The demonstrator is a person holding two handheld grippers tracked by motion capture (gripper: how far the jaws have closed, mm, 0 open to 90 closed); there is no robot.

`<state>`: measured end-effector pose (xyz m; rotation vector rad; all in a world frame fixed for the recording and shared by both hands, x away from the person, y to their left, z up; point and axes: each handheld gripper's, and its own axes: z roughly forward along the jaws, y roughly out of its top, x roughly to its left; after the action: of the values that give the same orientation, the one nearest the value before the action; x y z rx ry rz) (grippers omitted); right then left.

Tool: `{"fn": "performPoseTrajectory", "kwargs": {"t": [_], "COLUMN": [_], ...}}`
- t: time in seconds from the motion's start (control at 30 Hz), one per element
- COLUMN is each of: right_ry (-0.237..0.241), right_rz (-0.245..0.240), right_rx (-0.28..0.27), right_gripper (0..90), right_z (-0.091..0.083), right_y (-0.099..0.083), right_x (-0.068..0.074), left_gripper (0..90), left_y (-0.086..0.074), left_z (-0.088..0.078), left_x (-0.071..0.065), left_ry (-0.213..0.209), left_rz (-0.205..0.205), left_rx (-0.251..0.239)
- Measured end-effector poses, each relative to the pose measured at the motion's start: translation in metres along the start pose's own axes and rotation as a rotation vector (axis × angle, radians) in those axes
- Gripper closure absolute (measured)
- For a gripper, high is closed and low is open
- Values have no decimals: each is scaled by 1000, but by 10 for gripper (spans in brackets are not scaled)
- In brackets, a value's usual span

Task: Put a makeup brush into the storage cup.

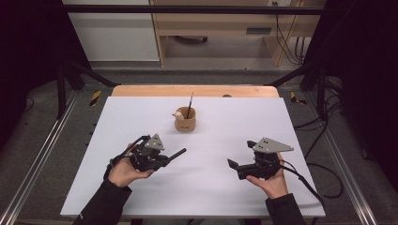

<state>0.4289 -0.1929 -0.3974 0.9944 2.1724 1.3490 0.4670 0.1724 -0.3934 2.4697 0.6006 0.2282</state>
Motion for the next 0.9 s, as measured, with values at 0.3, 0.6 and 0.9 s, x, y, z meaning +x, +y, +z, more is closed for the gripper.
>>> {"fn": "performPoseTrajectory", "kwargs": {"t": [0.3, 0.6, 0.9], "right_ry": [19, 55, 72], "right_rz": [-57, -94, -138], "right_rx": [52, 83, 111], "right_gripper": [49, 52, 57], "right_z": [6, 17, 24], "right_y": [3, 9, 16], "right_x": [11, 21, 29], "left_gripper": [791, 791, 791], "left_y": [2, 8, 17], "left_z": [-1, 1, 5], "left_x": [-3, -7, -11], "left_ry": [-39, -62, -76], "left_rz": [21, 42, 77], "left_rx": [-16, -20, 1]}}
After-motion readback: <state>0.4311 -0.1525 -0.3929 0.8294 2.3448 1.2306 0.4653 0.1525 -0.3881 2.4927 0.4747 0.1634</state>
